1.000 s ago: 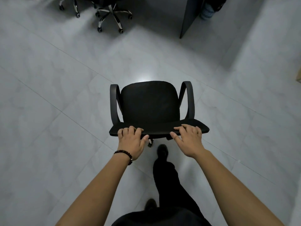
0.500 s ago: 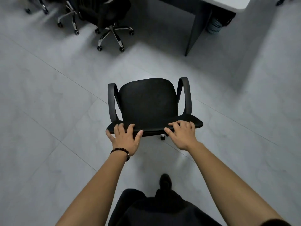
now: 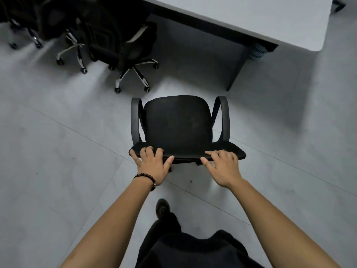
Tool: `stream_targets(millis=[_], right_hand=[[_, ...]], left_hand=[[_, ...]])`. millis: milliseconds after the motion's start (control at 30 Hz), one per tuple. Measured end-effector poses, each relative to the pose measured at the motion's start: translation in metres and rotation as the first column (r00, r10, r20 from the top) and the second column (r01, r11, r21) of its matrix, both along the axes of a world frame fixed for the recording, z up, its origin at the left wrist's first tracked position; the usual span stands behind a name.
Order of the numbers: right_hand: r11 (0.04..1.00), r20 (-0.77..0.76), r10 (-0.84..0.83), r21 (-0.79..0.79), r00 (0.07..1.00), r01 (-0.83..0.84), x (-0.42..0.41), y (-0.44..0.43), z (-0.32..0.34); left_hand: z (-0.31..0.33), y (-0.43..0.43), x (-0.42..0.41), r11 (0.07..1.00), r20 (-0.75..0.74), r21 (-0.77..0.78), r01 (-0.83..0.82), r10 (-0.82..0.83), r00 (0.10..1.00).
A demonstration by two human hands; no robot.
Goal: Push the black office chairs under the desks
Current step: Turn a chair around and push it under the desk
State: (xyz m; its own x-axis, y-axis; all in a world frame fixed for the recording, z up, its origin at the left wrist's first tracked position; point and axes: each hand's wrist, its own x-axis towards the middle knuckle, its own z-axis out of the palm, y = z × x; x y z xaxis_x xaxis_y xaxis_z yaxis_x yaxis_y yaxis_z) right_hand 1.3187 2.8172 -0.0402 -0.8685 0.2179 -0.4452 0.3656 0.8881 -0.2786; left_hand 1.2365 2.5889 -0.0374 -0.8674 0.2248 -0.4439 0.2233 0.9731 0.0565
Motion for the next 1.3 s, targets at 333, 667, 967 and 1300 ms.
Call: stream_targets(millis=[333,667,967,1300], right_hand=[[0.997,0.024,-0.074,-0.03,0.997,0.075,-0.157,-0.024,0.004],[0.996,-0.037,-0.081,-0.049,0.996,0.08,-0.317,0.032,-0.001],[0.98,-0.034,-0.184,-0.077,0.982,0.181,-0.403,0.071,0.0],[0.912,-0.002,-0.408,-0.054,0.913,0.407,-0.458,0.054,-0.002]], left_hand=[[0.003,-0.017,-0.196,0.988,0.049,-0.059,0.14,-0.137,0.989],[0.005,0.044,-0.373,0.985,0.045,-0.109,0.137,-0.133,0.99],[0.007,0.093,-0.472,0.966,0.041,-0.142,0.216,-0.212,0.976],[0.005,0.115,-0.562,0.911,0.024,-0.071,0.407,-0.406,0.914]])
